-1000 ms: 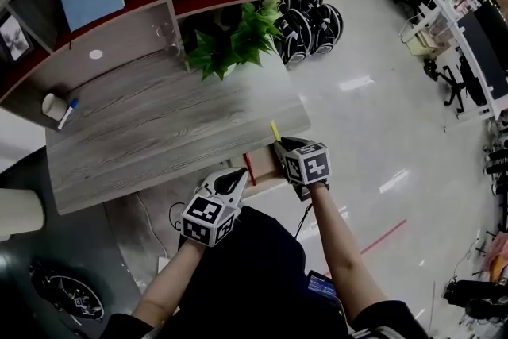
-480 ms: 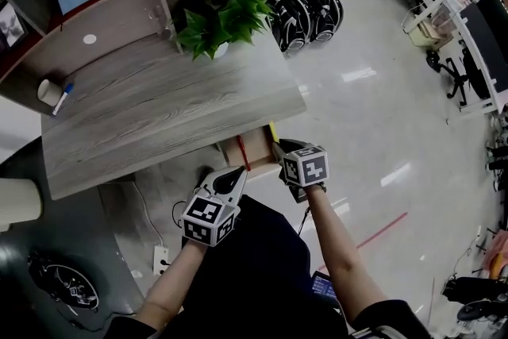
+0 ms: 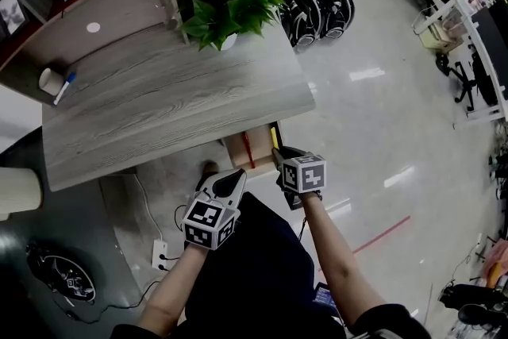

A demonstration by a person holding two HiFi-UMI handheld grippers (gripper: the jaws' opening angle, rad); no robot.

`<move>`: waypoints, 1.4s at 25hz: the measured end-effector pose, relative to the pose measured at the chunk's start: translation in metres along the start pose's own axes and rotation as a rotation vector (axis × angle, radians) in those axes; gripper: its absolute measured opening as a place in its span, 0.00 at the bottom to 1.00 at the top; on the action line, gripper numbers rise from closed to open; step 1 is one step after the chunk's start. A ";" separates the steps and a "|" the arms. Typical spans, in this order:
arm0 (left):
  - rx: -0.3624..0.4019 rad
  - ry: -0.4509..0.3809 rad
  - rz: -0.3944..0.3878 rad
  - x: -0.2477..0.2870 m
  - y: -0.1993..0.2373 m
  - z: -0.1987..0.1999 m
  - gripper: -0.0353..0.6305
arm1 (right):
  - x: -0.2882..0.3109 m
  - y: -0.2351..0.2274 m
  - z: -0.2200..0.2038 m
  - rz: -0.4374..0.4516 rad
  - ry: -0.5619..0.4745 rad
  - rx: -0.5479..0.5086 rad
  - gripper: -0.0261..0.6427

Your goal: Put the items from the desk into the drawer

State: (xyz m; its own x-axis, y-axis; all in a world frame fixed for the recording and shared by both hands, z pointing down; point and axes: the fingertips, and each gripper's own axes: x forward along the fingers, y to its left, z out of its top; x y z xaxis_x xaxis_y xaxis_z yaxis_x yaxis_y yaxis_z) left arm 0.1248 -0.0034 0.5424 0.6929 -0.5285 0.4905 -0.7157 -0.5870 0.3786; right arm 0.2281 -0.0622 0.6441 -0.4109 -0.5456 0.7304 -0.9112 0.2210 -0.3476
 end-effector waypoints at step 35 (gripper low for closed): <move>-0.066 0.076 0.040 0.023 0.035 -0.027 0.08 | 0.069 -0.014 -0.028 -0.045 0.085 0.092 0.34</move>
State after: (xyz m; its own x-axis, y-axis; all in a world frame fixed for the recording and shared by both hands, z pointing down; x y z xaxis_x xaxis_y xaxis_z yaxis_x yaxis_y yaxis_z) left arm 0.1135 -0.0189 0.5881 0.6571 -0.5009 0.5633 -0.7484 -0.5232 0.4077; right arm 0.2118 -0.0804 0.7163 -0.3739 -0.4822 0.7923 -0.9241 0.1203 -0.3629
